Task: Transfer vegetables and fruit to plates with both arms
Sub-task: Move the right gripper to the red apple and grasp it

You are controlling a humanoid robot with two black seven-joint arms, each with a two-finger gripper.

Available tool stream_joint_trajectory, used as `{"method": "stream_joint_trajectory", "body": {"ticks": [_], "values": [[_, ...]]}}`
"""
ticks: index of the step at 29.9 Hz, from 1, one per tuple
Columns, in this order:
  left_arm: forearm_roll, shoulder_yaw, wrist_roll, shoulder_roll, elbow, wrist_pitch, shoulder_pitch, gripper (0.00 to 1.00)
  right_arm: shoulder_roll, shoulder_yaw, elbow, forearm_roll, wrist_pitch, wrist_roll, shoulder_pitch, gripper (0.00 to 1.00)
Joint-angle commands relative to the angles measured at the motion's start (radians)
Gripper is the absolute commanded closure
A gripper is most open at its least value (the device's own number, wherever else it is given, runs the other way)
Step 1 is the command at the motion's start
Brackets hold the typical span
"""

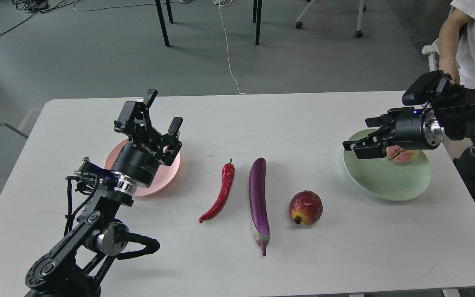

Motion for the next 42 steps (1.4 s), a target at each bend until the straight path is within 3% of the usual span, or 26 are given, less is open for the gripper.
{"method": "stream_joint_trajectory", "body": {"ticks": [1, 15, 35, 38, 42], "values": [[0.001, 0.0, 0.0, -0.002, 0.0, 0.0, 0.003, 0.02, 0.007, -0.002, 0.103, 0.031, 0.013, 0.0, 0.017, 0.02], [0.003, -0.002, -0.002, -0.01, 0.0, 0.0, 0.011, 0.02, 0.221, -0.103, 0.117, 0.069, 0.019, 0.0, 0.002, 0.02], [0.003, -0.003, 0.0, -0.005, -0.004, 0.002, 0.02, 0.02, 0.255, -0.114, 0.079, 0.069, 0.02, 0.0, -0.062, 0.04], [0.003, -0.002, 0.0, -0.005, -0.004, 0.0, 0.02, 0.02, 0.257, -0.114, 0.068, 0.069, 0.02, 0.0, -0.064, 0.11], [0.003, -0.002, 0.0, -0.008, -0.004, 0.0, 0.022, 0.02, 0.278, -0.122, 0.056, 0.069, 0.02, 0.0, -0.073, 0.44]]}}
